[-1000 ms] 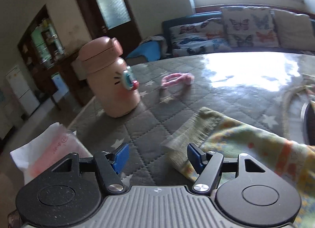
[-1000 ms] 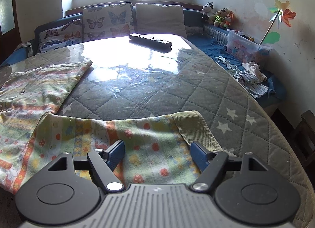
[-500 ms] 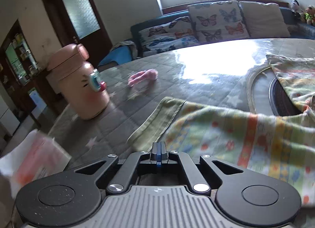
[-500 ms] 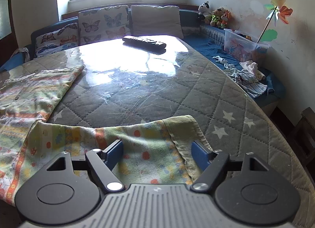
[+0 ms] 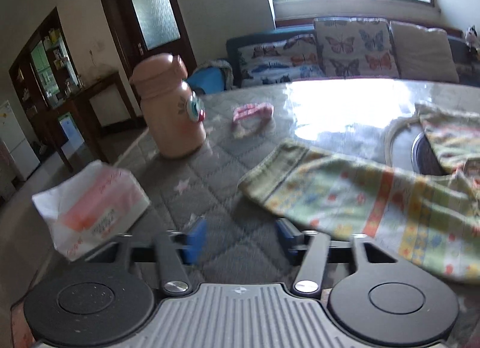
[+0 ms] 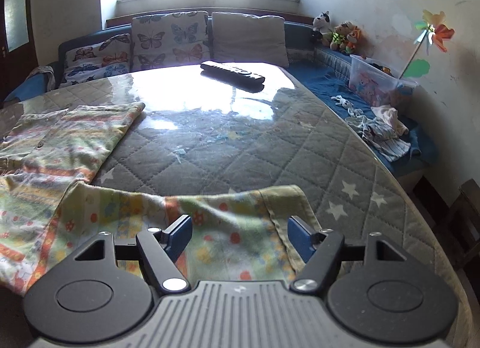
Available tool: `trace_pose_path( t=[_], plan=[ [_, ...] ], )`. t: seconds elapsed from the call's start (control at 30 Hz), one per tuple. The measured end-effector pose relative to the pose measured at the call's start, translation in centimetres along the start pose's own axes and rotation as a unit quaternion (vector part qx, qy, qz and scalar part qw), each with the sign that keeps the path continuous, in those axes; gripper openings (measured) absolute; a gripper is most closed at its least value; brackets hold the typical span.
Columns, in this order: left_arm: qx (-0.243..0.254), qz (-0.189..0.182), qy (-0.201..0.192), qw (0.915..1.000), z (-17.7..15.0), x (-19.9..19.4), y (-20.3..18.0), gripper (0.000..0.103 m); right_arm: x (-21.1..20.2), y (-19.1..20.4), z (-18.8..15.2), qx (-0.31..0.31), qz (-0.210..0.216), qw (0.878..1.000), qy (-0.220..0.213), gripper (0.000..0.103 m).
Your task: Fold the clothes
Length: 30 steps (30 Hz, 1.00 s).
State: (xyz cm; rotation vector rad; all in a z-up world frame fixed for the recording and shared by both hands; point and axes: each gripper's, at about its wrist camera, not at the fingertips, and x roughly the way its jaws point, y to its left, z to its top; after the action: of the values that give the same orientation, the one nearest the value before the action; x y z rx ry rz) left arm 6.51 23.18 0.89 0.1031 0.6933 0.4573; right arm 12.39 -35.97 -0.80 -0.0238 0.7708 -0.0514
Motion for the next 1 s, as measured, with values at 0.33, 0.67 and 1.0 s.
trace_pose_path(
  t=[0.33,0.67,1.0],
  plan=[
    [0.038,-0.005,-0.014,0.9992,1.5,1.7,-2.1,0.097,-3.5,0.4,-1.4,0.005,0.027,1.000,-0.003,0.070],
    [0.039,-0.002,-0.013,0.9992,1.8,2.8,-1.8,0.103,-5.6,10.6,0.4,-0.114,0.191,0.975,-0.009,0.070],
    [0.041,0.007,-0.024,0.9988,2.5,3.6,-1.6,0.103,-7.2,23.1,0.1,-0.251,0.336,0.908,-0.005,0.070]
  ],
)
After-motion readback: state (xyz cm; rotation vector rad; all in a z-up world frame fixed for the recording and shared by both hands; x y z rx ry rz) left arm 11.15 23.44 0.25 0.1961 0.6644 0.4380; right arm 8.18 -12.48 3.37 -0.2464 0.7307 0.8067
